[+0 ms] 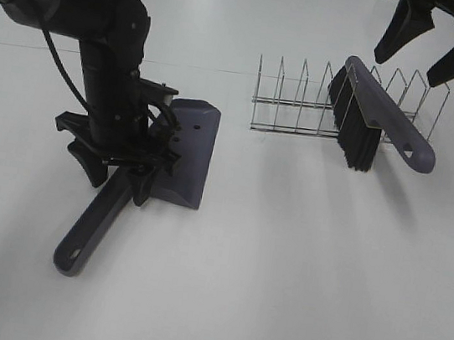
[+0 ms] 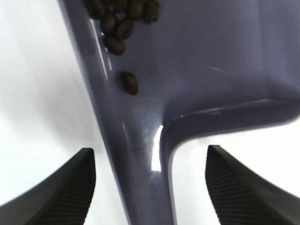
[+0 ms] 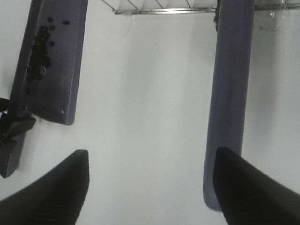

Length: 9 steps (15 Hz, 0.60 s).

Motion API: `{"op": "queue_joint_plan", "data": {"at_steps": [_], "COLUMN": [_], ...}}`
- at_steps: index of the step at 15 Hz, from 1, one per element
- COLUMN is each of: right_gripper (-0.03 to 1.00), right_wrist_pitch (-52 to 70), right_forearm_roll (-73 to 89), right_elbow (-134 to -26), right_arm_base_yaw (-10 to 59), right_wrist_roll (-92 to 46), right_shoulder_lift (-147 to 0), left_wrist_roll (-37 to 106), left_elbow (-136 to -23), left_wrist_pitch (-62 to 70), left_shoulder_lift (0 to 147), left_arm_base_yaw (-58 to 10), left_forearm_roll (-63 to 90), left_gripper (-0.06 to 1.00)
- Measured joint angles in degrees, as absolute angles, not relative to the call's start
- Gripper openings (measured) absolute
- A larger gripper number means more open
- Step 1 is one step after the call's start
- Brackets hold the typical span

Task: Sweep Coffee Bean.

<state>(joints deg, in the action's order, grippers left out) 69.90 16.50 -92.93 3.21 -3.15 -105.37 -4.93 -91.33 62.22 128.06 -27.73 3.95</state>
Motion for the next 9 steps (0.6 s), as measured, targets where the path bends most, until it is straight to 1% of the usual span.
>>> {"op": "queue_joint_plan", "data": {"at_steps": [3, 5, 6, 7, 9], "right_gripper": [0.65, 0.65, 0.65, 0.65, 0.65], "right_wrist_pitch": [69.9, 70.0, 70.0, 70.0, 70.0], "right_forearm_roll": [13.8, 12.4, 12.2, 11.9, 11.0], "right_elbow": [-85.3, -83.1, -82.1, -80.2, -77.6], "right_arm_base_yaw": [3.2, 3.2, 3.2, 3.2, 3.2], "right_wrist_roll": [-4.2, -4.2, -4.2, -4.2, -4.2], "right_shoulder_lift": [-98.0, -94.8, -92.8, -89.2, -85.5], "left_wrist_roll": [-4.3, -4.1, -4.0, -3.4, -2.8], "left_elbow": [-91.5, -91.5, -91.5, -91.5, -90.5], "left_wrist_pitch": [61.4, 61.2, 61.3, 62.5, 64.3], "left_shoulder_lift": [121.1, 118.0, 116.1, 112.2, 107.7], "left_arm_base_yaw": [-23.6, -19.4, -16.4, -10.1, -5.7], "left_forearm_roll": [4.1, 4.0, 3.6, 1.9, 0.0], "left_gripper": [0.61, 0.61, 0.61, 0.61, 0.61]}}
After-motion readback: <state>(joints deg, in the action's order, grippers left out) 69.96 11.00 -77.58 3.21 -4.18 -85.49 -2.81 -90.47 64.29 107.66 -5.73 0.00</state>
